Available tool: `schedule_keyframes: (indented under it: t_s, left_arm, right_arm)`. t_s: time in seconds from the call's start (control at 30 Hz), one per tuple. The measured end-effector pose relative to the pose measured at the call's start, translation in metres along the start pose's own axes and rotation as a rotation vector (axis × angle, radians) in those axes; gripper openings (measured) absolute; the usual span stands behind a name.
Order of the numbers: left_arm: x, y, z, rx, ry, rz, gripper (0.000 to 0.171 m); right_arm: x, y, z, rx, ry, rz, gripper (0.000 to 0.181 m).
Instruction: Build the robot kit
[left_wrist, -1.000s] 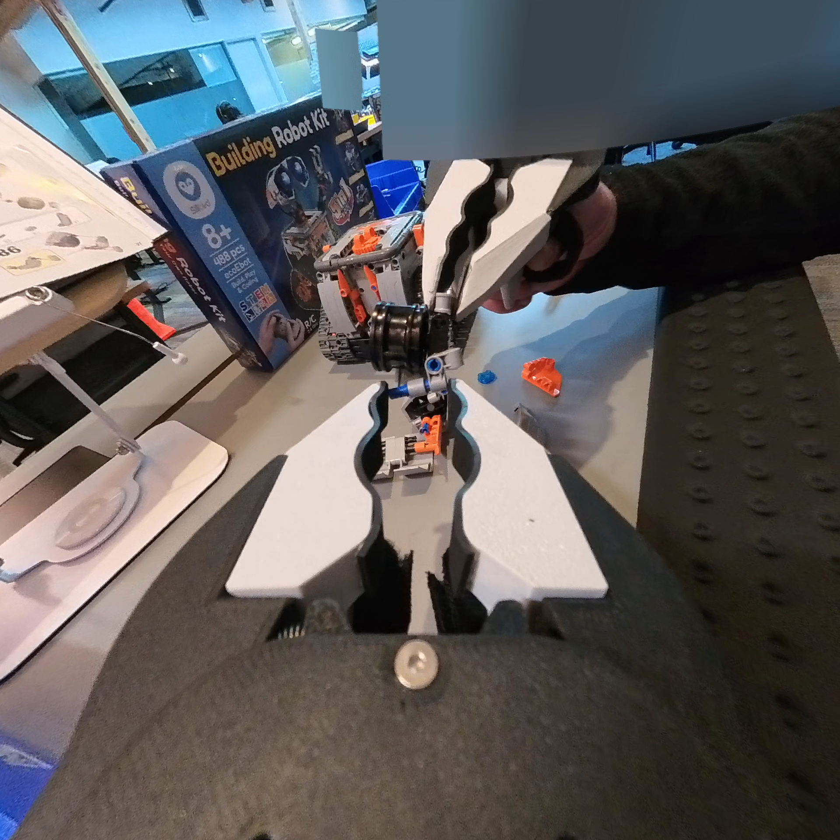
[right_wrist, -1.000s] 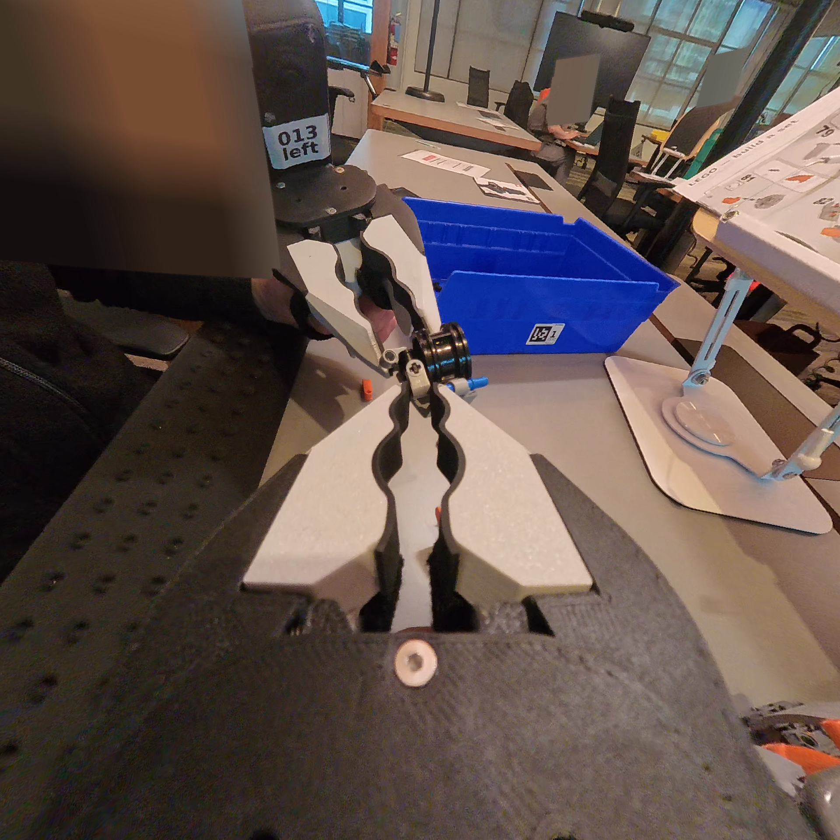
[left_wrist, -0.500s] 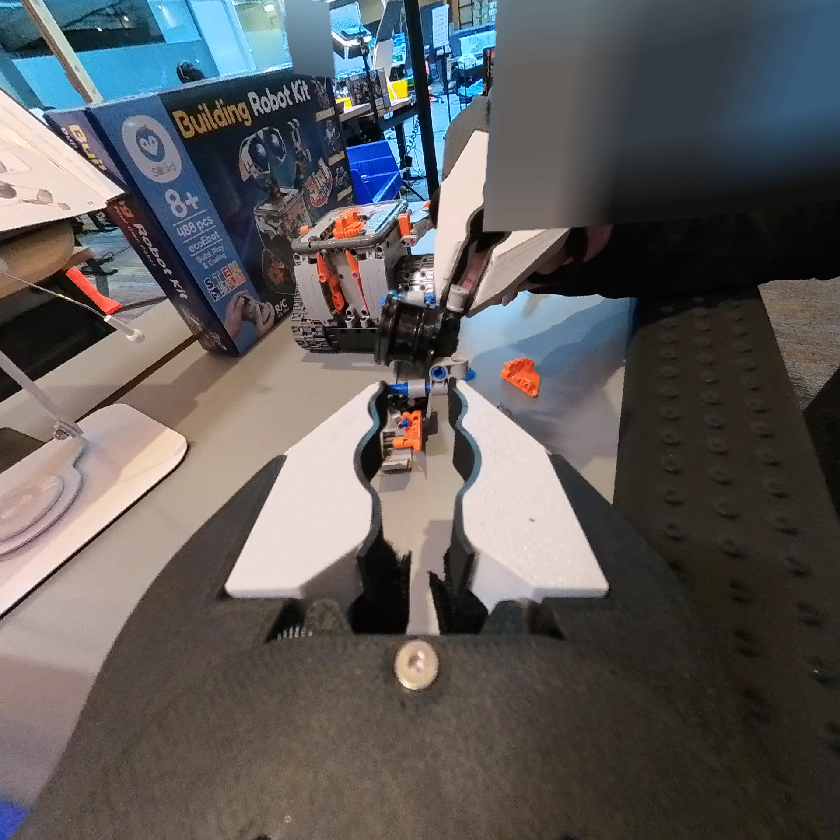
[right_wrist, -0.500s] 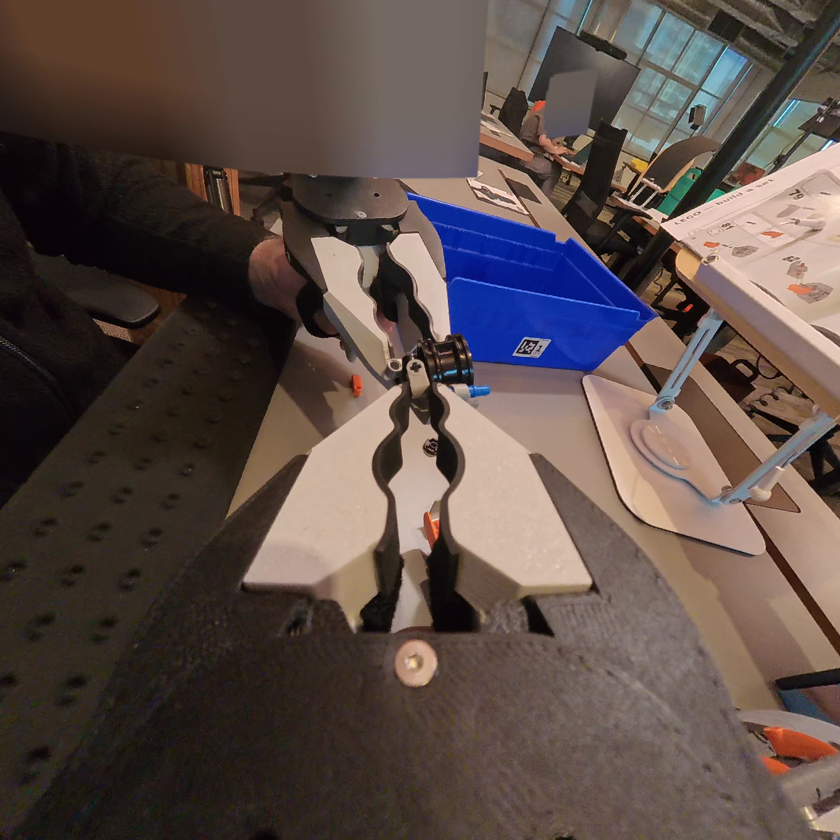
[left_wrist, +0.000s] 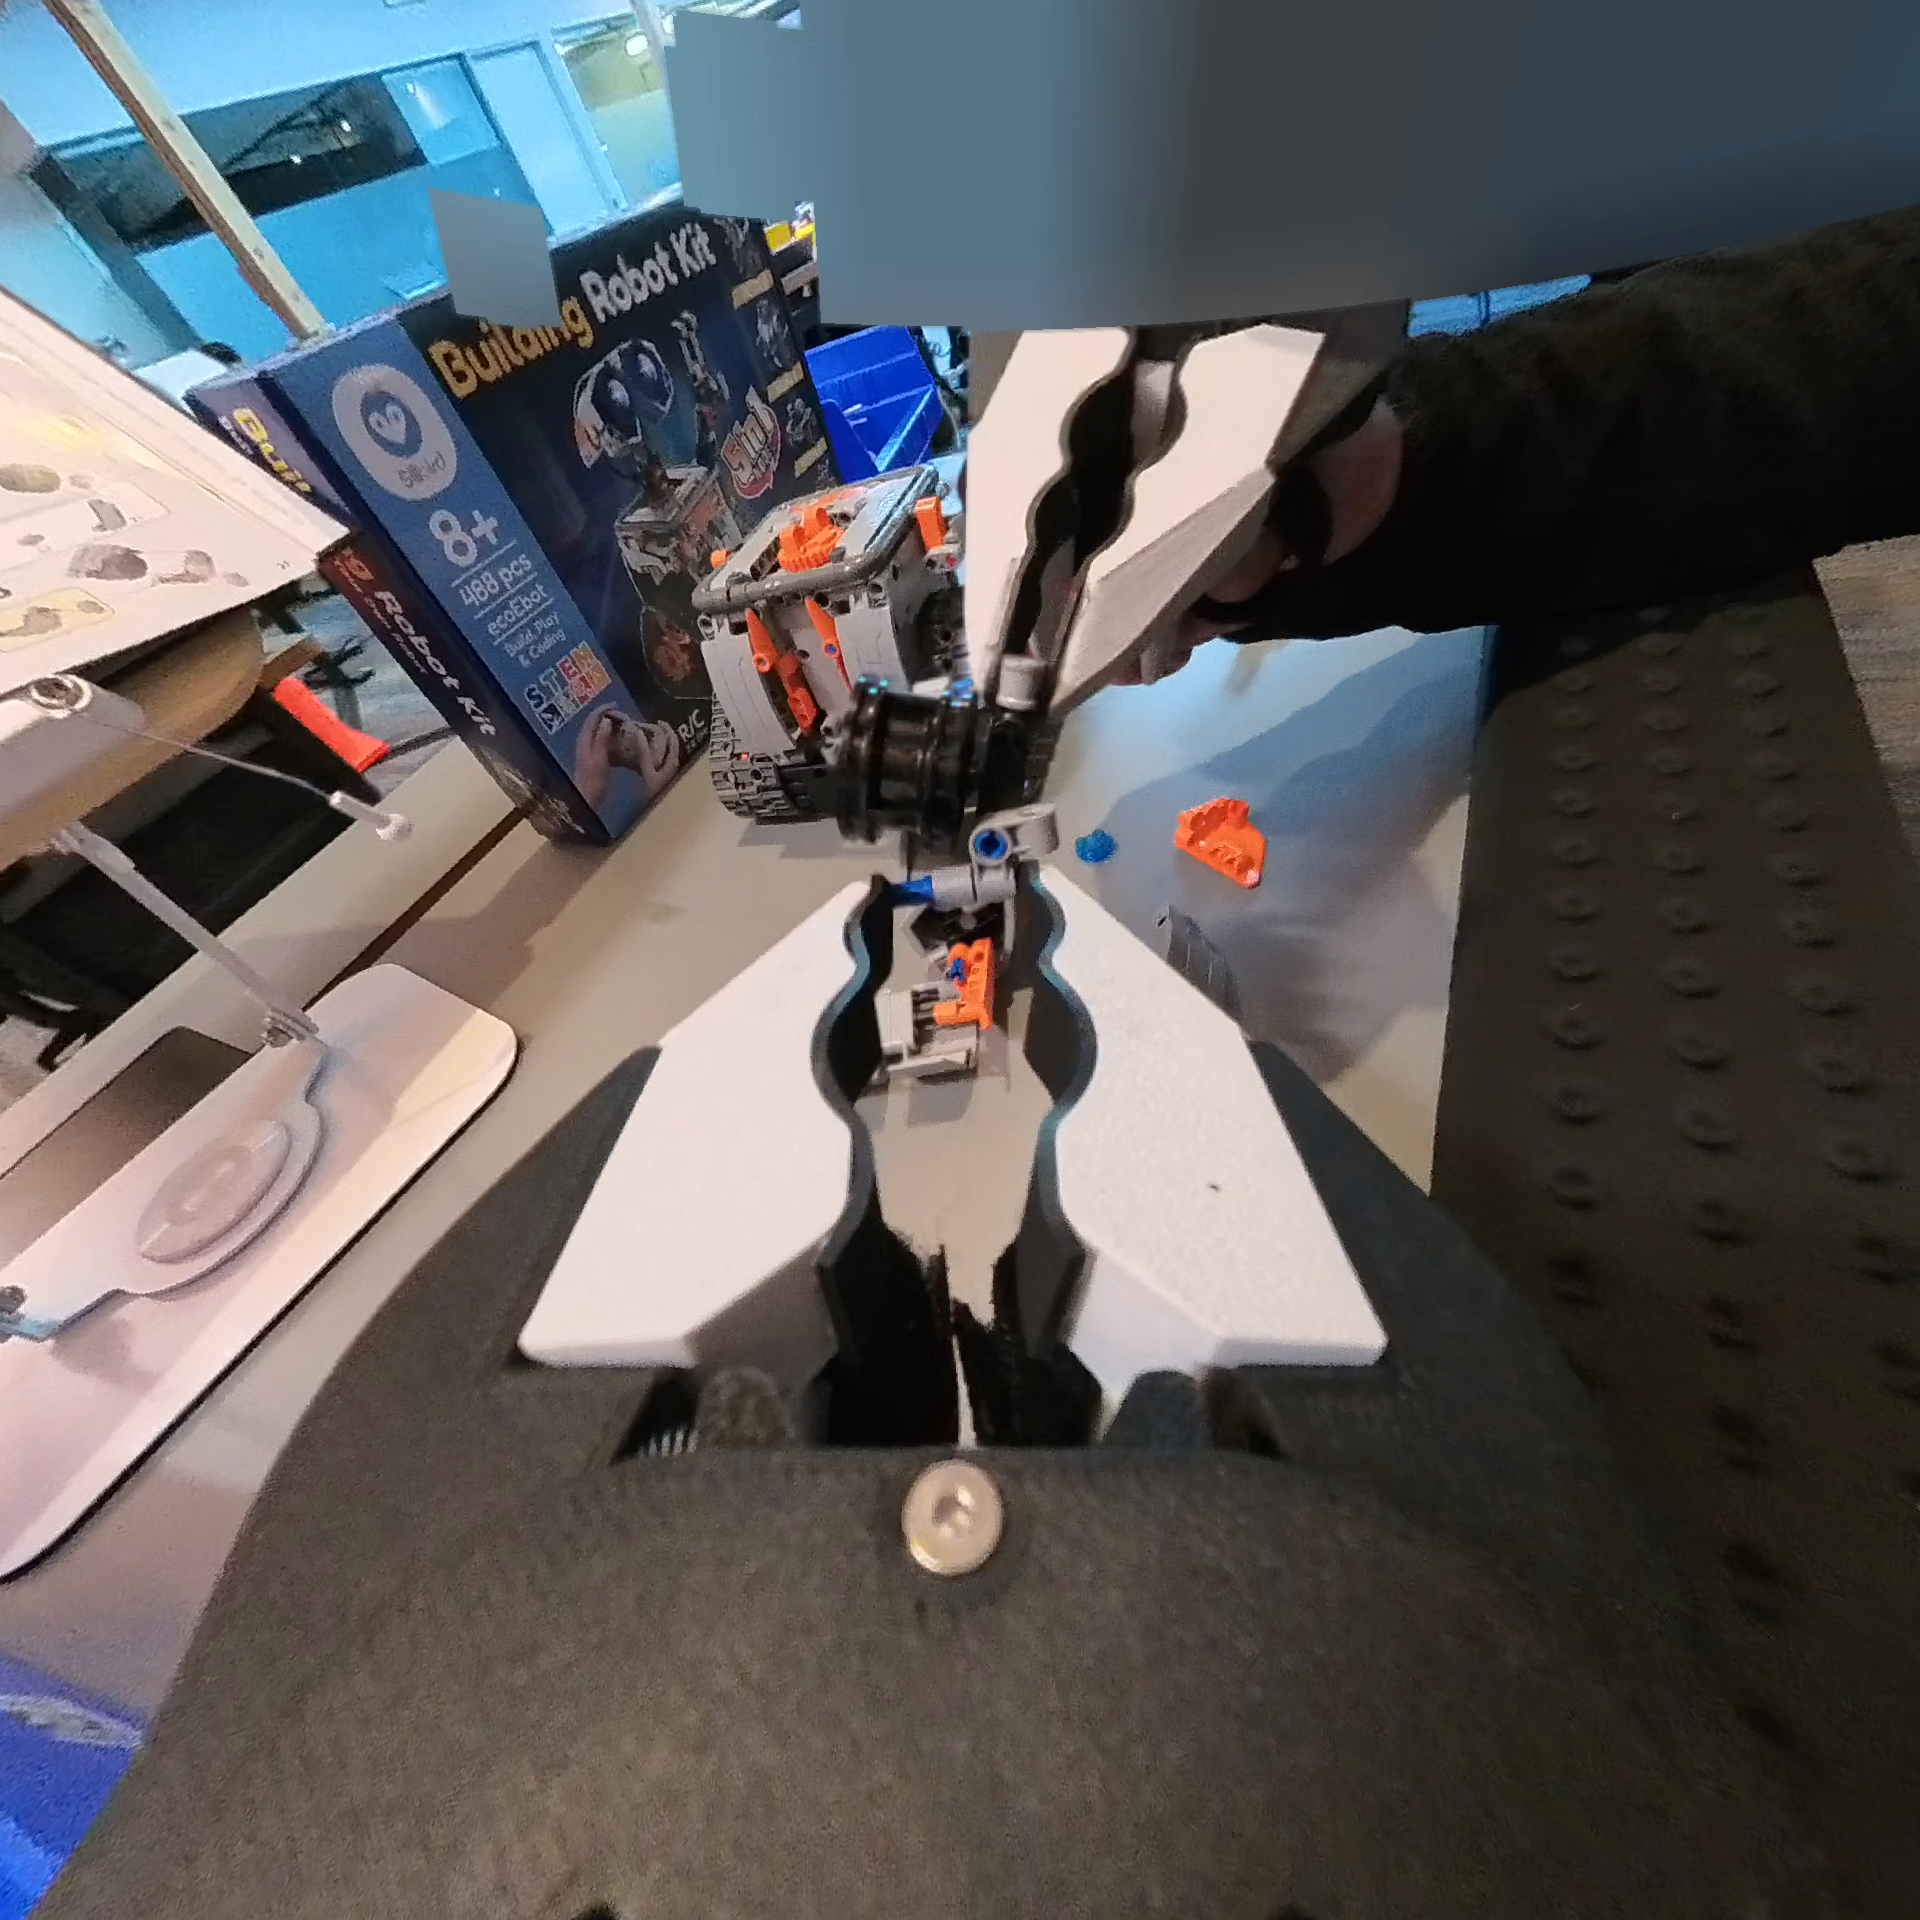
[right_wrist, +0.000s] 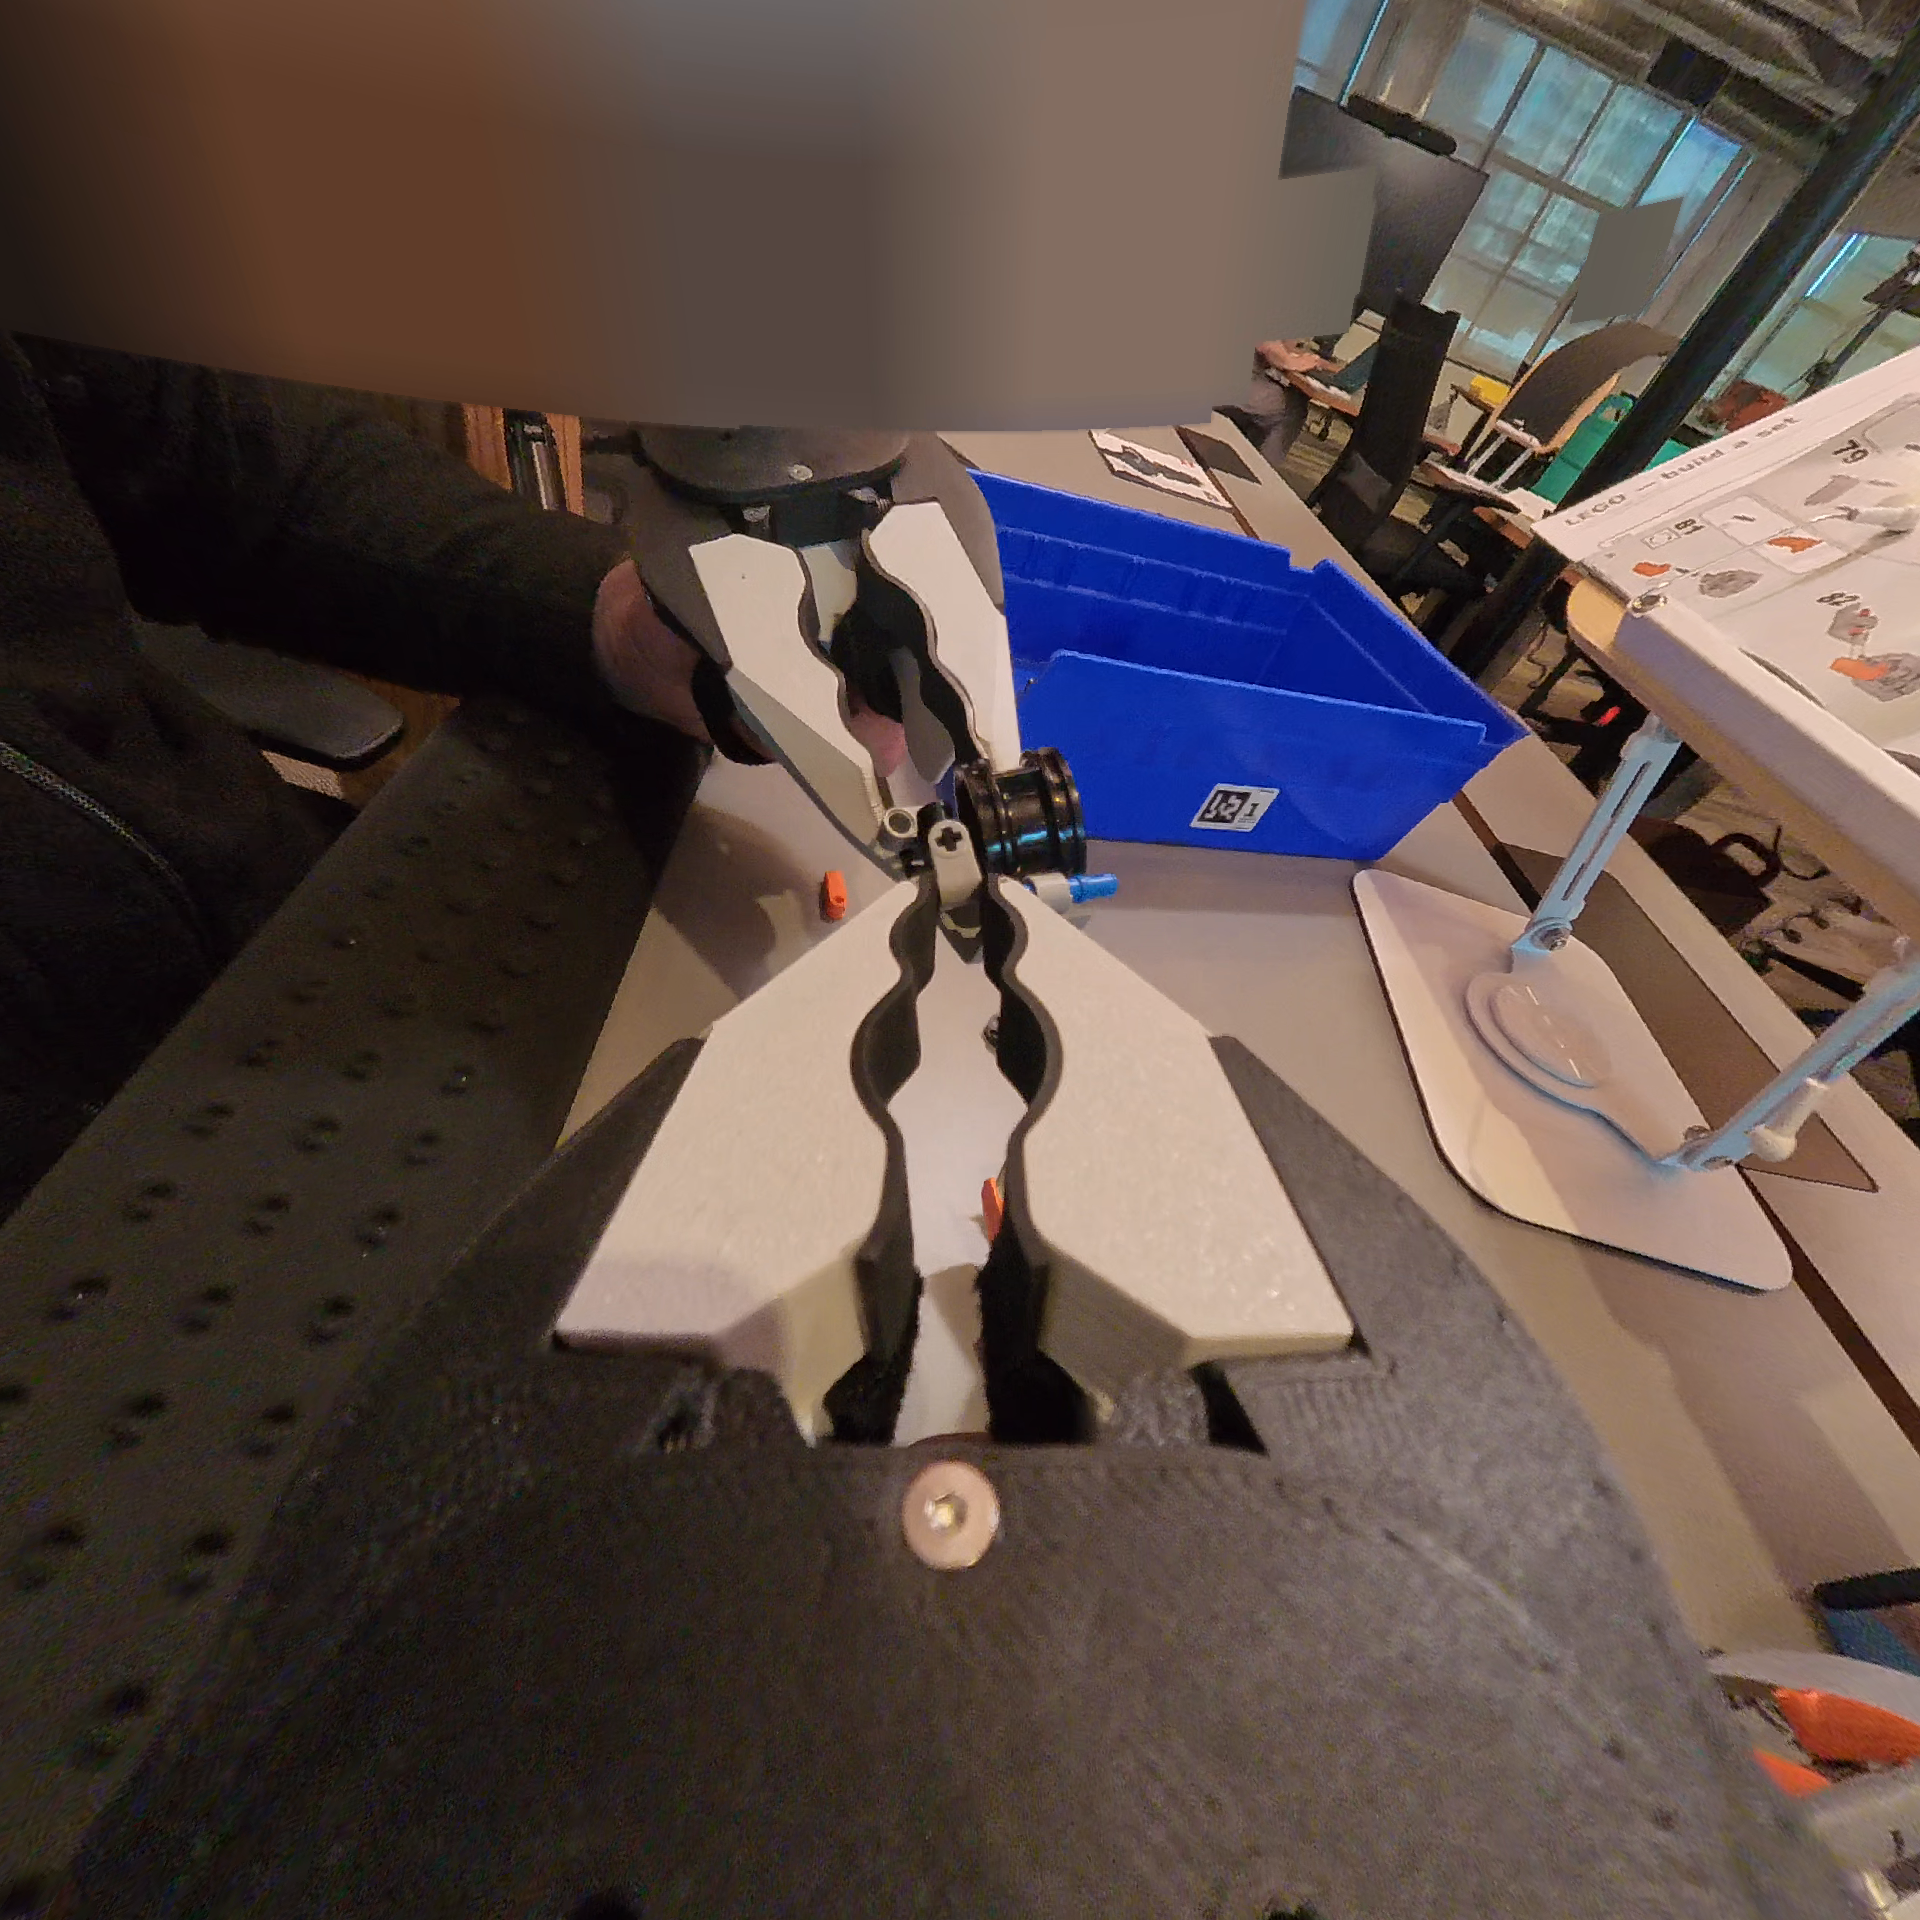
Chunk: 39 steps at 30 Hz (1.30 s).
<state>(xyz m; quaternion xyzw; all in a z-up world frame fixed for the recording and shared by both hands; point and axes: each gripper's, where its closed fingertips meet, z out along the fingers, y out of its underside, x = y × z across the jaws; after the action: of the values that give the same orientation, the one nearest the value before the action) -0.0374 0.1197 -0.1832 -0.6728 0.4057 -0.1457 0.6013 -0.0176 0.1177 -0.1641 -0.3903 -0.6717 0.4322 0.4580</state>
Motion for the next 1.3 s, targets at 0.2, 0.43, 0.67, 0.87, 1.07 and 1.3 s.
schedule_keyframes:
  t_s: [0.2, 0.43, 0.67, 0.87, 1.07, 1.3]
  left_arm:
    - [-0.007, -0.002, -0.002, -0.001, -0.074, 0.054, 0.021]
    - [-0.011, 0.007, 0.001, -0.079, -0.149, 0.154, 0.022]
    - [-0.005, 0.011, 0.006, -0.116, -0.137, 0.208, 0.021]
    - [0.009, 0.014, 0.012, -0.137, -0.095, 0.273, 0.021]
    - [0.011, 0.007, 0.01, -0.098, -0.087, 0.263, 0.022]
    - [0.015, 0.003, 0.008, -0.06, -0.049, 0.227, 0.022]
  right_arm:
    - [0.005, 0.008, 0.001, -0.021, 0.007, 0.024, 0.006]
    - [0.011, 0.011, 0.0, -0.049, 0.037, 0.017, 0.017]
    - [0.008, 0.014, 0.003, -0.175, 0.11, -0.202, 0.043]
    - [0.002, 0.031, 0.014, -0.295, 0.148, -0.33, 0.032]
    - [0.001, 0.027, 0.011, -0.258, 0.118, -0.277, 0.032]
    - [-0.002, 0.026, 0.01, -0.183, 0.029, -0.117, 0.031]
